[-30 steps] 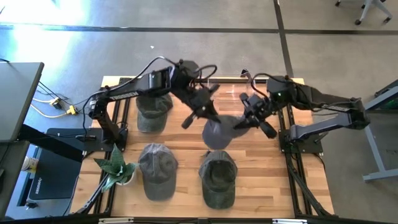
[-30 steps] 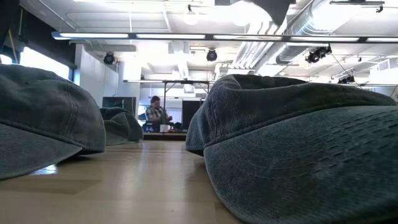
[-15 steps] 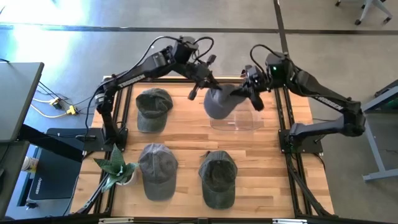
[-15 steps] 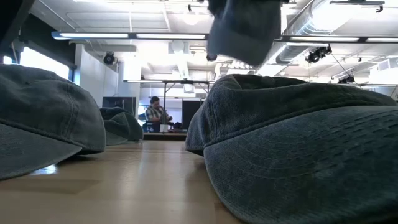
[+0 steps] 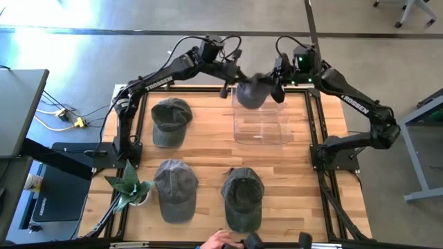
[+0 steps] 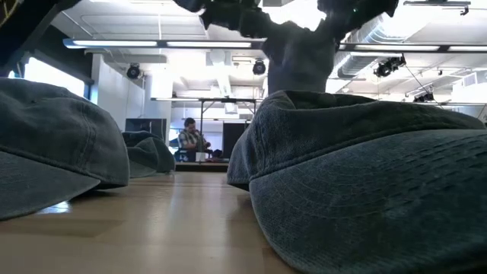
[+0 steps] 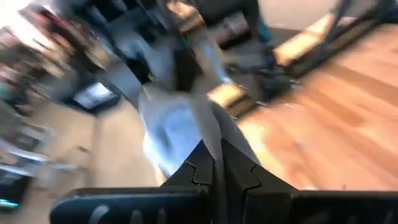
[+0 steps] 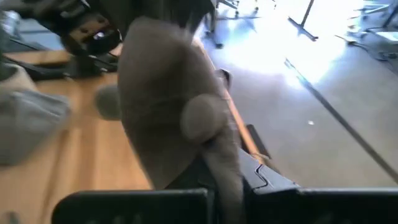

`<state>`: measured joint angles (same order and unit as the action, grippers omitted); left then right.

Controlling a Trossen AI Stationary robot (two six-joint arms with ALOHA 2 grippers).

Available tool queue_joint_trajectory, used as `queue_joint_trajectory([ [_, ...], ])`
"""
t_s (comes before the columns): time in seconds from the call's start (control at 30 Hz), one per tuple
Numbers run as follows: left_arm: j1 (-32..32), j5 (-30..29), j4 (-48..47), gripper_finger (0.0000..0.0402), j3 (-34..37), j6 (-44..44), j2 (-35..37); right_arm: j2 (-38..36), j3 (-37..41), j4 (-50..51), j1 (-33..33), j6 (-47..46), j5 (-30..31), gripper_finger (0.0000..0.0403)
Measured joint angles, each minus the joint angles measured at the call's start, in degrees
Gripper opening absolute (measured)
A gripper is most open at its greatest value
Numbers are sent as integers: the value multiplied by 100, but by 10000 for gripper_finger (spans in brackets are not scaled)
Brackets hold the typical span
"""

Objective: Pick & Place hat
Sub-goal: Put the right gray cap into the top transparent bin

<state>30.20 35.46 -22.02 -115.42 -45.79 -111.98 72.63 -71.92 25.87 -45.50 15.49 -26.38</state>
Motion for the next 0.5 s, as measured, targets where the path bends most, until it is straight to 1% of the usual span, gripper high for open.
queue_joint_trajectory([
  [0.03,-17,-107,159,1,-17,-34,-77,19,0,-3,-80,84,6,5],
  [0.13,52,-374,43,1,26,-44,-160,82,0,-2,-283,305,3,3],
  [0.2,35,-550,263,1,-10,-92,-308,146,0,0,-409,365,5,4],
  [0.23,22,-598,366,1,-21,-97,-390,183,0,-2,-455,367,1,6],
  [0.33,57,-622,123,1,29,42,-505,363,0,5,-558,408,-6,7],
  [0.43,15,-721,300,1,-15,7,-660,568,0,27,-594,410,-5,3],
  [0.5,22,-738,59,1,14,23,-702,684,0,65,-594,410,-9,2],
])
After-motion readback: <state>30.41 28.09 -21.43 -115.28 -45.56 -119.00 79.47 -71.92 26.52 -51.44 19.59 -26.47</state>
